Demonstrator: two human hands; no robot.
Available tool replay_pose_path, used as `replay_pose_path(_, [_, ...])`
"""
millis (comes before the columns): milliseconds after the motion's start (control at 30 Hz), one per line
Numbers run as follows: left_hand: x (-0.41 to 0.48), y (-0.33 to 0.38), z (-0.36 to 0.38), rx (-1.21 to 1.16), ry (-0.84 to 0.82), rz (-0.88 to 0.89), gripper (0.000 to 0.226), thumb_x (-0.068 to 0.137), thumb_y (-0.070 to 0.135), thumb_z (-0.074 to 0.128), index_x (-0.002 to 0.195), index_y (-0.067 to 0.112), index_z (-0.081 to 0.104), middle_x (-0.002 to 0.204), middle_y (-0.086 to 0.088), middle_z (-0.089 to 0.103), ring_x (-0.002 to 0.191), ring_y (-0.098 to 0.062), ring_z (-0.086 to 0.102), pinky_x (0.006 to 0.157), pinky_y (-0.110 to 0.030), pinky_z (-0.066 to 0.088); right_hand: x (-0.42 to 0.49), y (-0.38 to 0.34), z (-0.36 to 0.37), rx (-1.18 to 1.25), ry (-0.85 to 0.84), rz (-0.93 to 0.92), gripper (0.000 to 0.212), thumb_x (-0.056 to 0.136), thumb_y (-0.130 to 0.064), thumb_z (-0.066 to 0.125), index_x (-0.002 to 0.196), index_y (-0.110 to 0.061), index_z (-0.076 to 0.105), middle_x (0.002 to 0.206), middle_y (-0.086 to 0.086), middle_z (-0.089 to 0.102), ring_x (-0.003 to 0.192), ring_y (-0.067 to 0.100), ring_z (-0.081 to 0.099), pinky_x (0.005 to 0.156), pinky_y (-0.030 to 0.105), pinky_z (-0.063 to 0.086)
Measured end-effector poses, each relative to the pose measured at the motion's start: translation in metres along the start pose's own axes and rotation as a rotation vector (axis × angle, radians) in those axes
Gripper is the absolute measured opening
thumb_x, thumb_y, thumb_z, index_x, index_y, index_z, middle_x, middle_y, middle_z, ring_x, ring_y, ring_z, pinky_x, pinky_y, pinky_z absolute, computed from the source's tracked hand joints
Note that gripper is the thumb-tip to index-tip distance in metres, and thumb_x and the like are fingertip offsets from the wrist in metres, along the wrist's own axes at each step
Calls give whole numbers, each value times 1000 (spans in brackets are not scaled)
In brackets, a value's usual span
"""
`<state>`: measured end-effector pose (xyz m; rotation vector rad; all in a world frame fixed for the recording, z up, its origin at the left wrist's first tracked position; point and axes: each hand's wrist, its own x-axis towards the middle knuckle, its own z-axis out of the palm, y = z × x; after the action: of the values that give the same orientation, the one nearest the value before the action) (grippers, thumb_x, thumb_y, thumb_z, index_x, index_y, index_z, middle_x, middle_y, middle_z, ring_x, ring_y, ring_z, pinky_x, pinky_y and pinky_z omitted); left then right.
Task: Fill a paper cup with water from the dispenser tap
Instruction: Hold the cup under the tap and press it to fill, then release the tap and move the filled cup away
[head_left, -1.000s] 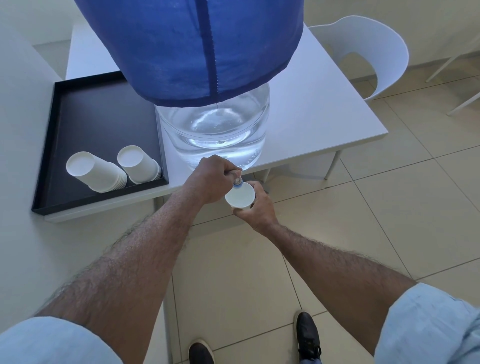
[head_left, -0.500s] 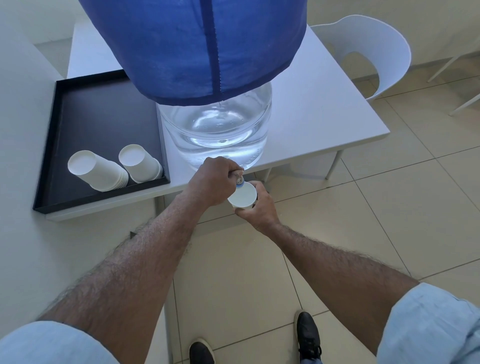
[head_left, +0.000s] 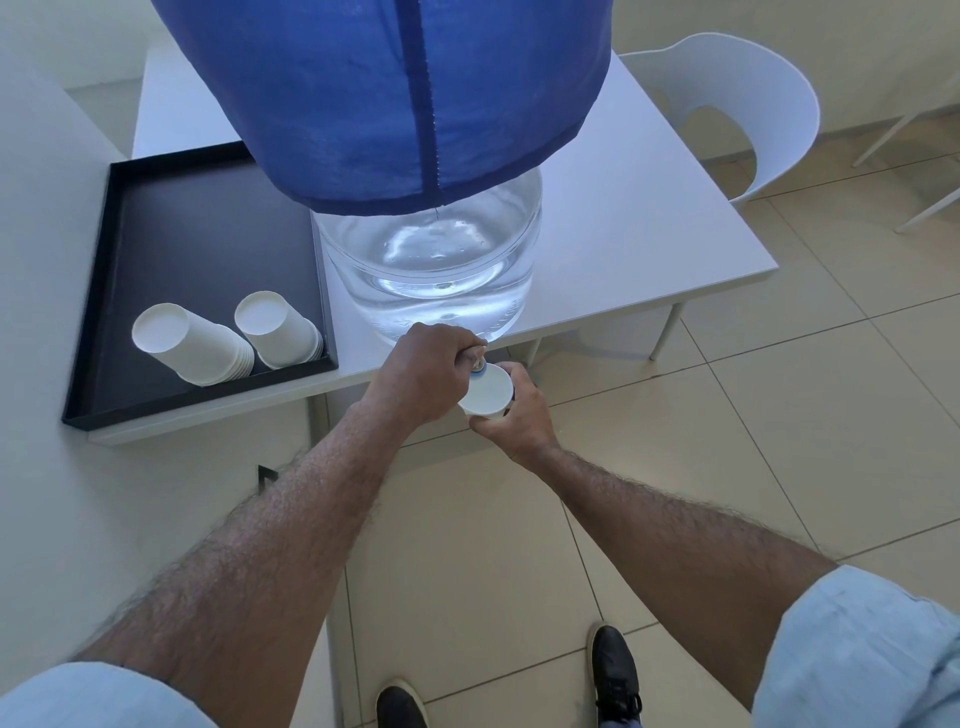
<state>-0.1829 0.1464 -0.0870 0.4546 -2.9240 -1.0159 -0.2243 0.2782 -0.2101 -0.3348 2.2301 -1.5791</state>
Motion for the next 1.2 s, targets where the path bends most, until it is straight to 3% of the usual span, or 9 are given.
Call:
replay_pose_path(133, [-2, 0, 1, 28, -7, 23, 26, 96, 16, 51, 109, 12, 74, 102, -4, 77, 64, -9, 53, 63, -22, 39, 0, 0, 0, 0, -4, 3, 57, 66, -8, 85, 114, -19, 56, 105, 2, 68, 97, 23, 65, 75, 35, 56])
replay_pose_path(300, [-5, -2, 2, 79, -33, 79, 26, 95, 16, 51, 105, 12, 75, 102, -9, 77, 92, -29, 67, 82, -40, 54, 2, 2, 0, 3, -6, 3, 56, 66, -7, 83, 114, -19, 56, 104, 3, 68, 97, 23, 65, 76, 37, 56])
replay_pose_path(467, [-8, -5, 5, 150, -46, 128, 25, 94, 17, 47, 97, 5, 69, 96, -18, 74, 91, -37, 67, 79, -49, 54, 2, 0, 0, -9, -13, -8, 56, 65, -8, 83, 112, -23, 55, 101, -2, 67, 90, 17, 63, 68, 21, 50])
replay_pose_path(567, [-14, -6, 8, 165, -28, 151, 23, 93, 14, 48, 100, 7, 69, 104, -16, 74, 96, -36, 68, 81, -48, 55, 2, 1, 0, -7, -20, -2, 56, 65, -8, 83, 109, -27, 53, 99, -4, 66, 86, 13, 61, 65, 15, 47])
replay_pose_path(700, [-23, -4, 16, 224, 21, 237, 27, 93, 7, 53, 116, 8, 67, 132, -4, 66, 114, -31, 65, 85, -45, 57, 2, 3, -2, -12, -14, -7, 57, 67, -11, 86, 111, -27, 54, 102, 0, 69, 88, 13, 64, 64, 11, 47])
replay_pose_path(833, [-36, -14, 29, 375, 17, 294, 47, 93, -3, 51, 140, 5, 51, 154, -8, 44, 144, -19, 38, 100, -40, 52, 2, 3, -1, -11, -15, -13, 58, 66, -12, 87, 110, -28, 54, 101, -1, 69, 87, 13, 64, 64, 12, 49])
replay_pose_path(1033, [-48, -16, 39, 315, 203, 302, 49, 86, -6, 61, 134, -4, 54, 146, -18, 51, 135, -27, 51, 108, -37, 45, 4, 13, -3, -30, -5, -19, 60, 65, -14, 87, 116, -20, 56, 105, -2, 67, 95, 15, 64, 69, 16, 49])
replay_pose_path(1100, [-59, -18, 41, 258, 276, 234, 47, 85, -2, 62, 131, 1, 57, 144, -15, 54, 129, -26, 56, 99, -31, 48, 3, 20, -6, -24, 20, -10, 60, 65, -14, 87, 116, -20, 56, 107, -2, 67, 97, 16, 64, 74, 21, 52])
replay_pose_path(1200, [-79, -29, 47, 179, 332, 53, 40, 87, 6, 62, 127, 4, 60, 142, -14, 56, 129, -29, 54, 96, -40, 52, 0, 28, -11, -20, 55, -8, 61, 64, -13, 87, 116, -20, 56, 110, -1, 67, 101, 18, 64, 81, 28, 54])
